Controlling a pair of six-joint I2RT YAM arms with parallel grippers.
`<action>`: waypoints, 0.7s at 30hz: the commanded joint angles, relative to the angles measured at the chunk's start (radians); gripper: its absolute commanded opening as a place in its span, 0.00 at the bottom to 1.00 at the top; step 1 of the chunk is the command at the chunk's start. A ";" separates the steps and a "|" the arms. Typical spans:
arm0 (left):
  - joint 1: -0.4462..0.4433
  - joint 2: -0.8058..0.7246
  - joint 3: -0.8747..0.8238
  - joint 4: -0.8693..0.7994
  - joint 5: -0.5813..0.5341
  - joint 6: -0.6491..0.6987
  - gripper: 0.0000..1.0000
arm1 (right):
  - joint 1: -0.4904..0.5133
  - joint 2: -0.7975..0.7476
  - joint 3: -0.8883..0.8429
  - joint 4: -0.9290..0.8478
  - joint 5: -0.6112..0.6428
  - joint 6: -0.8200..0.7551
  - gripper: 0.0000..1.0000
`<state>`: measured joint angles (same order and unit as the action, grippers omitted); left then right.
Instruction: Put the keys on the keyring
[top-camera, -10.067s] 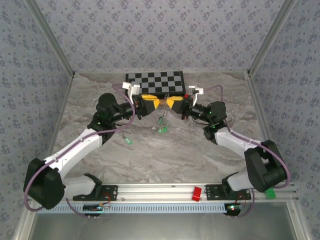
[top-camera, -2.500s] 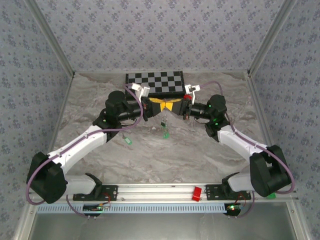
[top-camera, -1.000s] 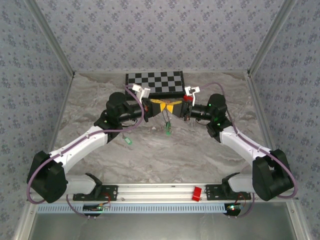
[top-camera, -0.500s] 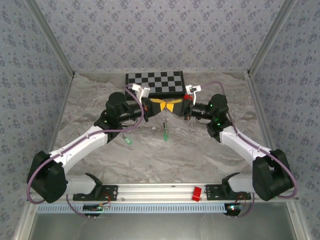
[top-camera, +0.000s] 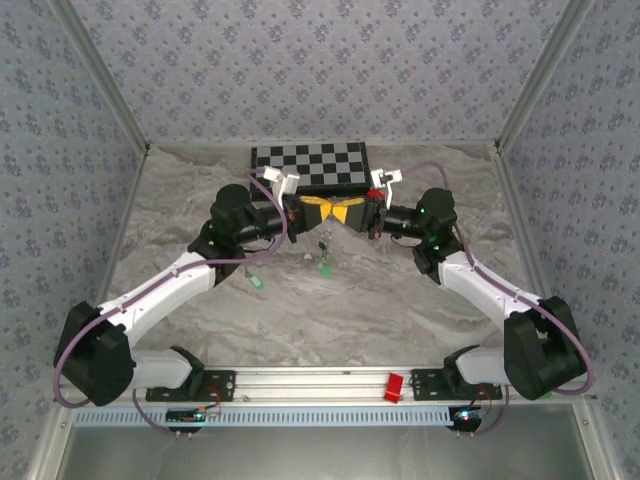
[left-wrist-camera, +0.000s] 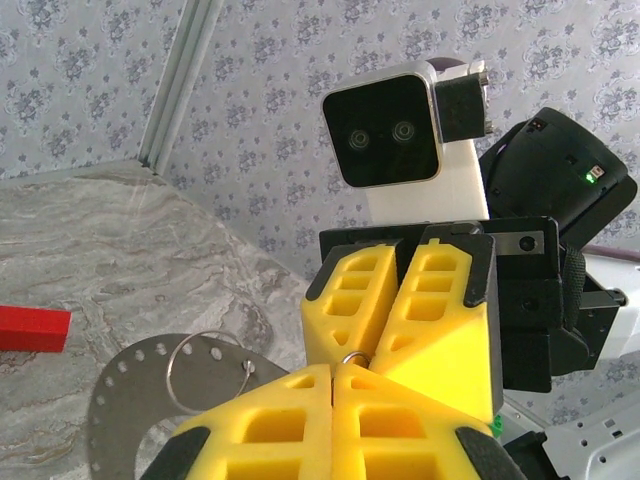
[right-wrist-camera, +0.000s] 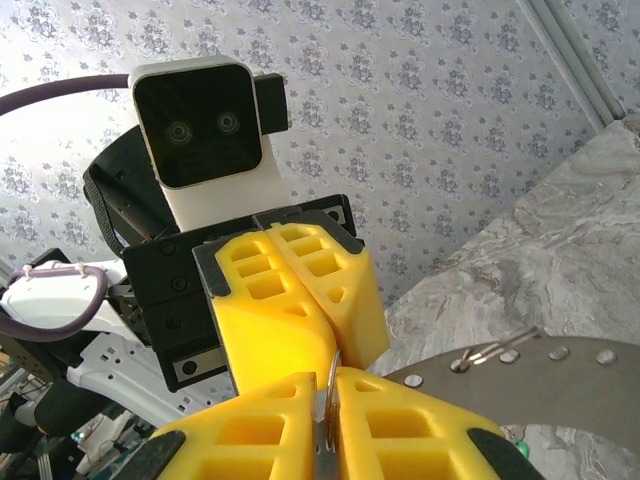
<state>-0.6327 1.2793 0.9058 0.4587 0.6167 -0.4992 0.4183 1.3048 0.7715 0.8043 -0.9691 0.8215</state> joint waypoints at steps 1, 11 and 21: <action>-0.009 0.001 0.001 0.039 0.017 -0.013 0.00 | 0.000 0.004 0.039 -0.007 -0.011 -0.015 0.12; -0.014 0.002 0.001 0.039 0.022 -0.010 0.00 | 0.000 0.010 0.041 -0.024 -0.003 -0.023 0.00; -0.005 -0.016 0.001 -0.015 -0.016 0.007 0.29 | 0.006 -0.052 0.045 -0.256 0.049 -0.226 0.00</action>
<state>-0.6361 1.2793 0.8993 0.4294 0.6029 -0.4988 0.4183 1.2919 0.7929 0.6510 -0.9539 0.7010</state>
